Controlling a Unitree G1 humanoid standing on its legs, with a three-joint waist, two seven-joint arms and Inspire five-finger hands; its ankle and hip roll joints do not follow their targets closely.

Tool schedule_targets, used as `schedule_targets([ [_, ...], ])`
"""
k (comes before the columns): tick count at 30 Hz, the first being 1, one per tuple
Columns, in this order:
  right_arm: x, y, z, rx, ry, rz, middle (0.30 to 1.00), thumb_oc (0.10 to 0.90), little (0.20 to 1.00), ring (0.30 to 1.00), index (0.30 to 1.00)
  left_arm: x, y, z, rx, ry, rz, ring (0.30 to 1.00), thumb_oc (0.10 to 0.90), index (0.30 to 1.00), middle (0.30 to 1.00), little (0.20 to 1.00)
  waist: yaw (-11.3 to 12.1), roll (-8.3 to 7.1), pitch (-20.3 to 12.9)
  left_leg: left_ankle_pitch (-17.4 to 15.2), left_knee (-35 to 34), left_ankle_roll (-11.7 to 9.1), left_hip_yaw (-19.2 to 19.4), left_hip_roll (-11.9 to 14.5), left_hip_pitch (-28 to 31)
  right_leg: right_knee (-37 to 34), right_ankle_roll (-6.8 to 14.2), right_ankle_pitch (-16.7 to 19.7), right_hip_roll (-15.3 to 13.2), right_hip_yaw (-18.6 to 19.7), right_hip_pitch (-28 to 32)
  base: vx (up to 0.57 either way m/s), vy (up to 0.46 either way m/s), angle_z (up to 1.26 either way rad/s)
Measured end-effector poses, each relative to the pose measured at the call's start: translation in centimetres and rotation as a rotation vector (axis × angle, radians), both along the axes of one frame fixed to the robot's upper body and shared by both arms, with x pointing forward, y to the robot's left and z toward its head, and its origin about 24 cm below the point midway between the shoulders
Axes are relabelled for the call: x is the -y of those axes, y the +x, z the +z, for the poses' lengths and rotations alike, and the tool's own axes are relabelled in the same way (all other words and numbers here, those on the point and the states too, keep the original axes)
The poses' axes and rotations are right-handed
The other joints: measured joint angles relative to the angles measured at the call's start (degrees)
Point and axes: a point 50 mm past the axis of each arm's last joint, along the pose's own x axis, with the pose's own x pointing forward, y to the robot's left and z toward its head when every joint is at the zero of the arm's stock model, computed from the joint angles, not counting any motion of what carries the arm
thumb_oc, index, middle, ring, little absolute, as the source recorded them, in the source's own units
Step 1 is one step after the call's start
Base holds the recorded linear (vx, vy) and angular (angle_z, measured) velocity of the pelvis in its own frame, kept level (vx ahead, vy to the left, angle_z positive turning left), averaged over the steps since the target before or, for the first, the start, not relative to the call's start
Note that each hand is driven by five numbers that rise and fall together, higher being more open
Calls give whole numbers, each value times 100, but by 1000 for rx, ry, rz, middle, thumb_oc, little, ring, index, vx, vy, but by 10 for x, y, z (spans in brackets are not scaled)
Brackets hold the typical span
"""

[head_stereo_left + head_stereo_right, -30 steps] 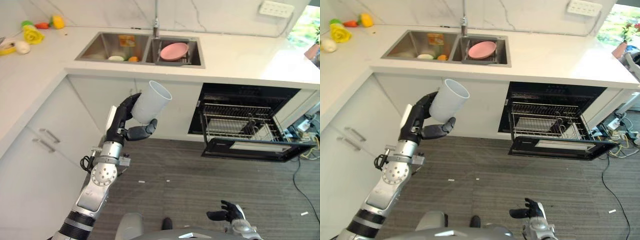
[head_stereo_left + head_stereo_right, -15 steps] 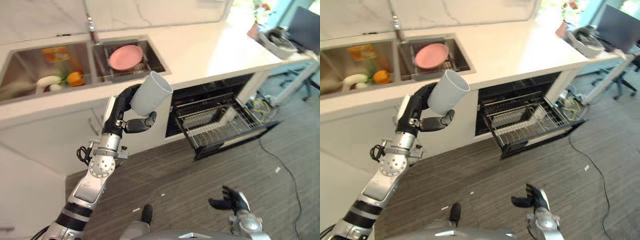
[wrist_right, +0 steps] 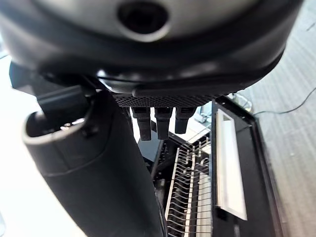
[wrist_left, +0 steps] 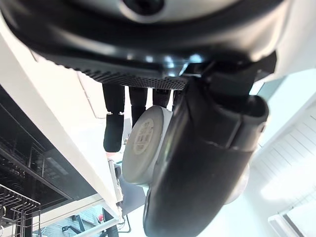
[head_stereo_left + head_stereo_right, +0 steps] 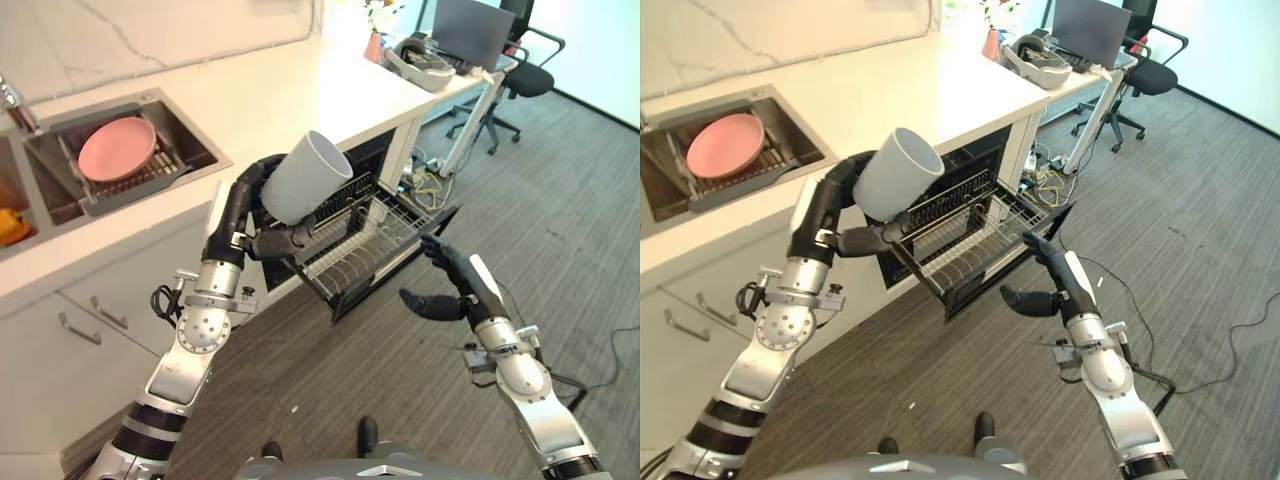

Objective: Place the dishes in the dishwasher.

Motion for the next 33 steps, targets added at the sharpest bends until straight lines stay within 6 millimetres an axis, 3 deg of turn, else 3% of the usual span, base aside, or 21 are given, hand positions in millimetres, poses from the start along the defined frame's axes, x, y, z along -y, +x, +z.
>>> schedule_targets([
  [4,-20,15,16,77,247,47,900,800,900,900,900,16,4,0,38,25,7,300,400,300,300,300,-52,267,-101,0,0,-69,-22,185,34,3,-87,-46,183,25,-5,56,-35,-13],
  [14,-67,19,25,102,738,135,900,800,900,900,900,15,16,8,182,157,166,300,400,300,300,300,-65,567,-206,-26,-3,-176,-73,247,158,-27,-117,-132,190,-8,130,34,-21,2],
  [19,-75,20,27,89,824,156,900,800,900,900,900,16,15,9,201,163,185,300,400,300,300,300,-34,681,-274,-24,-2,-178,-105,249,161,-26,-144,-115,188,-58,158,26,-13,4],
  [21,-77,24,32,103,885,155,900,800,900,900,900,26,13,4,203,189,164,300,400,300,300,300,53,717,-295,-23,-2,-180,-152,250,158,-24,-151,-121,186,-107,179,25,-7,8],
  [26,-82,23,41,132,902,190,900,800,900,900,900,41,9,-6,174,209,95,300,400,300,300,300,148,719,-297,-12,-2,-195,-200,247,158,-11,-151,-122,181,-141,202,18,-10,4],
  [33,-89,21,46,137,926,245,900,800,900,900,900,47,10,-16,133,247,62,300,400,300,300,300,139,714,-300,-2,-2,-192,-269,255,194,-22,-160,-145,181,-221,283,16,-10,5],
])
